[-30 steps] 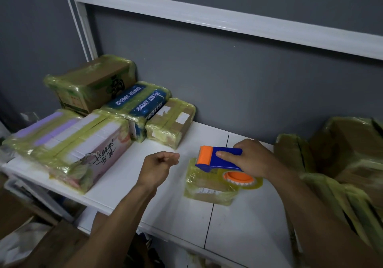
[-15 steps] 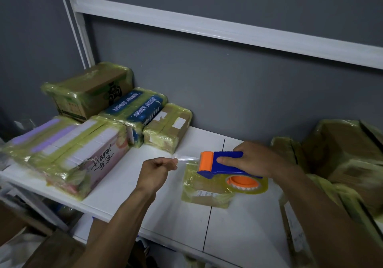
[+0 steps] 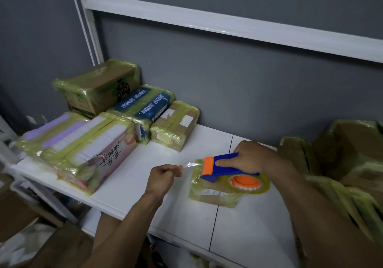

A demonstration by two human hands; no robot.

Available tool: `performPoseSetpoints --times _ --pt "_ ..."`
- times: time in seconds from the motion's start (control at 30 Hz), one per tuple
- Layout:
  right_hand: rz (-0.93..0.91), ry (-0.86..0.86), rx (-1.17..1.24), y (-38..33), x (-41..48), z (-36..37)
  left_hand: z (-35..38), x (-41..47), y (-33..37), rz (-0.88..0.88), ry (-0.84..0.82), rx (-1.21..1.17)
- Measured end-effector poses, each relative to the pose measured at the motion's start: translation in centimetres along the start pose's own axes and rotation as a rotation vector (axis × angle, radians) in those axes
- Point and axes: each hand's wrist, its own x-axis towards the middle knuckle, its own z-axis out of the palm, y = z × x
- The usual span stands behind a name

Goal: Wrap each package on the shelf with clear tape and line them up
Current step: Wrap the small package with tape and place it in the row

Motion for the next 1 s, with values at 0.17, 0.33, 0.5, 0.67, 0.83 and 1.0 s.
performPoseSetpoints --times 0.17,0.33,0.5,0.67,0.83,1.0 --pt "0.028 -0.012 -0.032 -0.5 0.8 0.4 0.2 0.5 -1.6 -0.052 -0.025 -0.019" --pt "0.049 0.014 -0.040 -0.7 0.7 0.8 0.8 0.5 -2.7 -0.074 -0.013 -0.002" --pt "0.036 0.054 -0.057 -1.4 0.3 1.1 1.9 0.2 -3.2 -0.046 -0.034 0.047" --pt "-0.024 -0.026 -0.095 -0.9 0.4 0.9 2.7 -0.2 -3.2 -0.009 -0.059 0.099" --pt "0.035 0.112 0.007 0.3 0.3 1.4 2.0 -0.1 -2.4 0.027 -0.042 0.275" --pt "-0.106 0.081 -0.109 0.6 0.3 1.6 2.8 -1.3 -2.4 0.293 -0.235 0.120"
